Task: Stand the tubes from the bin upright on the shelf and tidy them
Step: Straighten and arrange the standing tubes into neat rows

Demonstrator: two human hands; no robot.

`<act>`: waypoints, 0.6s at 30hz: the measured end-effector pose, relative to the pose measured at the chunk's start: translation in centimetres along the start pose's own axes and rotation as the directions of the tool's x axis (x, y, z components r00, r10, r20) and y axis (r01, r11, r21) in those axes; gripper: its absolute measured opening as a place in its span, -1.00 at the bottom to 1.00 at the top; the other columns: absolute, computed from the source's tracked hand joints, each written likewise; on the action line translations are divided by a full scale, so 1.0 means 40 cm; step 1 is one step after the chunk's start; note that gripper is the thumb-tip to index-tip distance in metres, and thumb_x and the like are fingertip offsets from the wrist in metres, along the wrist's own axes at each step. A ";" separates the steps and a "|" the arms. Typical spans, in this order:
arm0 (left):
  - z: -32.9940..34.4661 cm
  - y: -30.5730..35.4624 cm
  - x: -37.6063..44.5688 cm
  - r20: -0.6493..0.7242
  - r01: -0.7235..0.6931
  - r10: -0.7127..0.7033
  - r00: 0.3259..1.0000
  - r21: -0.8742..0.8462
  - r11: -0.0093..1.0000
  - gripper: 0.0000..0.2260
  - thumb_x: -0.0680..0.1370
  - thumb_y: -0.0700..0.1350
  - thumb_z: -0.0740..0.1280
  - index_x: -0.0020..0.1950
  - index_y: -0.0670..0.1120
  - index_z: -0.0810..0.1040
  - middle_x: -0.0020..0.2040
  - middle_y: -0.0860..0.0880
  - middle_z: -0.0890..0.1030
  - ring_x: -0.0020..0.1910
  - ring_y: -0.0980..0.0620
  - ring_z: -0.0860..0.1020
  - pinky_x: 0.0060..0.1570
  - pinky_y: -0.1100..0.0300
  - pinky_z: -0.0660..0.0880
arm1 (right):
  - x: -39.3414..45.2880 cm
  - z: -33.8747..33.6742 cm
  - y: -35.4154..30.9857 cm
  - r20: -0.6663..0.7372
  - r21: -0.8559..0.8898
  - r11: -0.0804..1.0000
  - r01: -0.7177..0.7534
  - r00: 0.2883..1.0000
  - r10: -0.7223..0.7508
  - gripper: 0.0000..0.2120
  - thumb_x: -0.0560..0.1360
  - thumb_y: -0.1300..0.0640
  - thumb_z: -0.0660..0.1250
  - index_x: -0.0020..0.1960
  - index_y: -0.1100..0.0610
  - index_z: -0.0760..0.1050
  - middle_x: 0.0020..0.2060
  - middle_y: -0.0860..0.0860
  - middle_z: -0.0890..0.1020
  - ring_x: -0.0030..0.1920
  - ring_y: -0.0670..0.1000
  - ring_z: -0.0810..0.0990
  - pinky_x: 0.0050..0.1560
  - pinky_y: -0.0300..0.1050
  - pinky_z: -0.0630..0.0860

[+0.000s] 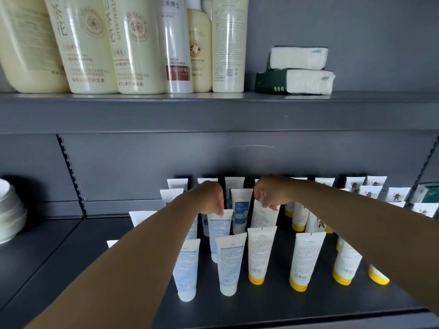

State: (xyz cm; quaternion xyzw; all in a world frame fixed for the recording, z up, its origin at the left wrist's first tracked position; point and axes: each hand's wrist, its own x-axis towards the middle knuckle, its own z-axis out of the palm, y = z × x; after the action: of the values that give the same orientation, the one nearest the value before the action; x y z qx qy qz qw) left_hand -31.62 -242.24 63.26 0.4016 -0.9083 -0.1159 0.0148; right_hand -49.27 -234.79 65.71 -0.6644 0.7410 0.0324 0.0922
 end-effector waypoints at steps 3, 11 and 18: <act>0.006 0.002 0.000 -0.024 0.000 0.000 1.000 0.006 1.000 -0.80 0.44 -0.13 0.45 0.01 -0.21 0.64 -0.02 -0.12 0.67 -0.02 -0.08 0.62 0.04 0.09 0.55 | -0.007 -0.002 -0.004 0.009 0.007 1.000 -0.031 0.999 0.031 -0.73 0.43 0.33 0.36 0.07 0.10 0.47 -0.20 0.10 0.65 -0.28 0.01 0.62 -0.18 -0.12 0.59; 0.016 -0.003 0.007 -0.046 0.004 -0.003 0.999 0.022 1.000 -0.76 0.43 -0.12 0.46 0.05 -0.19 0.63 0.03 -0.12 0.66 0.03 -0.08 0.60 0.12 0.05 0.53 | 0.017 -0.006 -0.013 0.124 0.014 0.984 -0.176 0.977 0.173 -0.87 0.52 0.30 0.27 0.04 0.28 0.54 -0.21 0.14 0.63 -0.32 0.00 0.56 -0.25 -0.22 0.56; 0.020 -0.004 0.011 -0.047 0.019 -0.018 0.999 0.015 1.000 -0.74 0.44 -0.11 0.45 0.08 -0.19 0.62 0.03 -0.11 0.66 0.01 -0.08 0.60 0.10 0.06 0.54 | 0.049 -0.004 0.012 0.192 0.025 0.957 -0.289 0.941 0.279 -0.80 0.55 0.31 0.24 -0.25 0.20 0.40 -0.38 0.03 0.46 -0.43 -0.07 0.43 -0.51 -0.33 0.41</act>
State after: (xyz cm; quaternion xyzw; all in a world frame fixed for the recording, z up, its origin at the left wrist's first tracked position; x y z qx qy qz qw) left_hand -31.88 -242.50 62.40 0.4128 -0.9048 -0.0995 0.0319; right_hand -49.96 -236.70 65.49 -0.5418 0.8178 0.0880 0.1731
